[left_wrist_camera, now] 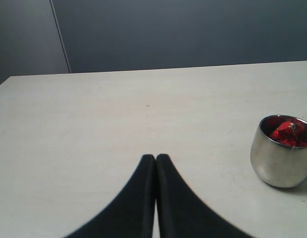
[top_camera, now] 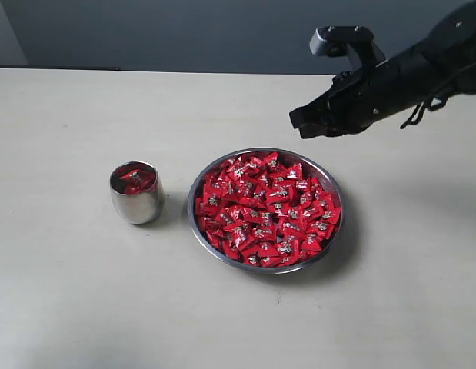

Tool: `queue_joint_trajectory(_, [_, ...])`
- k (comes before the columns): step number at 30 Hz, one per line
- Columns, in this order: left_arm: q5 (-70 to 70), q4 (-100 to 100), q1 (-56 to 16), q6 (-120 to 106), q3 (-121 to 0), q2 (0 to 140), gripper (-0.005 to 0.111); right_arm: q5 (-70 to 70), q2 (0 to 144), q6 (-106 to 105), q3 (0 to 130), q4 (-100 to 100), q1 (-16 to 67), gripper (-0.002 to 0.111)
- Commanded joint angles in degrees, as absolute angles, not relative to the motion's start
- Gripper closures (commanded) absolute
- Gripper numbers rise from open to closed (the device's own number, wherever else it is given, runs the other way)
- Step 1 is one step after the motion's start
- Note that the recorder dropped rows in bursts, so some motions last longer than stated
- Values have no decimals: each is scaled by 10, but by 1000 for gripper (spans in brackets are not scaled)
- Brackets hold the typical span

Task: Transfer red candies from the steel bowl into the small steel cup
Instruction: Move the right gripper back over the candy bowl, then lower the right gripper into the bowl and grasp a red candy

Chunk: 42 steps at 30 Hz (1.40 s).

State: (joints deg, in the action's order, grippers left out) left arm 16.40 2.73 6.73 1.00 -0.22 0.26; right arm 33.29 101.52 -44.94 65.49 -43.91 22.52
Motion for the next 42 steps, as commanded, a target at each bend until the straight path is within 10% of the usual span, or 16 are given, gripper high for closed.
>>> queue_joint_trajectory(1, [163, 26, 68, 11, 0, 0, 106, 418, 1016, -320, 732, -263, 225, 109])
queue_joint_trajectory(16, [163, 26, 68, 11, 0, 0, 106, 663, 1161, -199, 909, -90, 318, 109])
queue_joint_trajectory(34, [163, 26, 68, 11, 0, 0, 106, 649, 1231, -193, 948, -131, 337, 109])
queue_joint_trajectory(42, [163, 26, 68, 11, 0, 0, 106, 652, 1235, -154, 948, -130, 337, 67])
